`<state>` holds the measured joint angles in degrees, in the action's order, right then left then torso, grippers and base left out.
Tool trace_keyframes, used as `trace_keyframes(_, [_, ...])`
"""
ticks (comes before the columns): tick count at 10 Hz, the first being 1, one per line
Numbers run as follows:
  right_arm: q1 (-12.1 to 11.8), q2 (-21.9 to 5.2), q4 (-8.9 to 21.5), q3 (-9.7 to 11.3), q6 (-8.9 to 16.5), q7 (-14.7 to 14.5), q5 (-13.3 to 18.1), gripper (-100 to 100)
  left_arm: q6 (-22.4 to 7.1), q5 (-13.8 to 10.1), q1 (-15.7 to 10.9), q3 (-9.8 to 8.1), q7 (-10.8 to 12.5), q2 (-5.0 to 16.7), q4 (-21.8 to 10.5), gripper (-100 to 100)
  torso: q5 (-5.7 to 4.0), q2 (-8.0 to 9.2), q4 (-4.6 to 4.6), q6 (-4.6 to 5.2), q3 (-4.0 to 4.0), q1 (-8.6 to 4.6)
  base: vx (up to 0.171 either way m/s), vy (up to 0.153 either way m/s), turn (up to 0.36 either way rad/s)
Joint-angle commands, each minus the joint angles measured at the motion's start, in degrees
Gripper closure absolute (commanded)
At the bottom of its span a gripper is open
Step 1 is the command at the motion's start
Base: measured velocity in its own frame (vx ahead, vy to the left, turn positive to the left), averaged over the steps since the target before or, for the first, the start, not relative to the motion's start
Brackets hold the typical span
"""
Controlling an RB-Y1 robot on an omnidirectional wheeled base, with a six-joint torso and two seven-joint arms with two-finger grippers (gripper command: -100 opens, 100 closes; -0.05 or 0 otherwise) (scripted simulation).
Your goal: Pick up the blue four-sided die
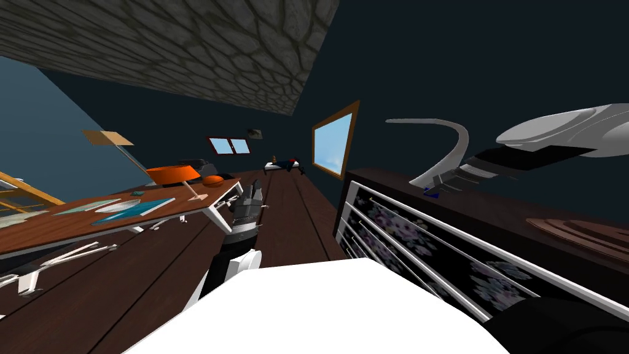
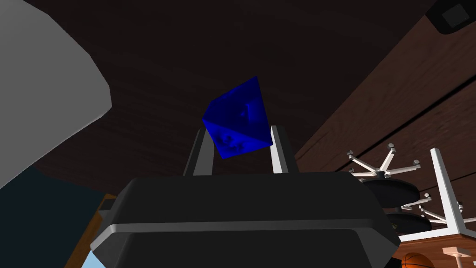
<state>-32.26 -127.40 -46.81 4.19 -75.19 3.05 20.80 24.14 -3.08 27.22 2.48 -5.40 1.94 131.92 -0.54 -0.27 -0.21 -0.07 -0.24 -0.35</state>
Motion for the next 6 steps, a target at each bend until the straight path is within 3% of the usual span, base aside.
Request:
trace_keyframes(1, [-1.88,0.02,0.94,-2.85,-0.48,-0.58,-0.57,100,0.00,0.00,0.00,0.00,0.00,0.00,0.00,0,0.00,0.00,0.00,0.00,0.00,0.00,-0.005,0.009,0.007])
trace_keyframes(2, [-3.16,-1.38,-2.12,-4.81,0.60,2.52,2.37,100,0.00,0.00,0.00,0.00,0.00,0.00,0.00,0,0.01,-0.03,-0.01,0.00,-0.02,0.02,0.069,-0.055,-0.332])
trace_keyframes(3, [-3.16,-1.38,-4.01,-5.87,0.60,2.72,2.37,100,0.00,0.00,0.02,-0.01,0.00,0.00,0.01,0,-0.04,-0.15,-0.01,0.22,-0.07,-0.20,0.091,-0.069,-0.405])
trace_keyframes(4, [-3.16,-1.38,-4.01,-8.36,0.60,2.72,2.37,100,0.00,0.00,0.02,-0.01,0.00,0.01,0.00,0,-0.12,-0.20,-0.05,0.21,-0.11,-0.36,0.040,-0.027,-0.128])
trace_keyframes(5, [-3.16,-1.38,-4.01,-9.52,0.60,2.72,2.37,100,0.00,0.00,0.00,-0.01,0.00,0.01,0.00,0,-0.08,-0.19,-0.06,-0.02,-0.12,-0.21,-0.001,-0.001,0.055])
trace_keyframes(6, [-4.43,-2.79,-6.78,-11.50,1.68,5.80,5.13,100,0.00,0.00,0.00,0.00,0.00,0.00,0.00,0,-0.01,-0.16,-0.06,-0.09,-0.11,-0.05,0.056,-0.052,-0.279])
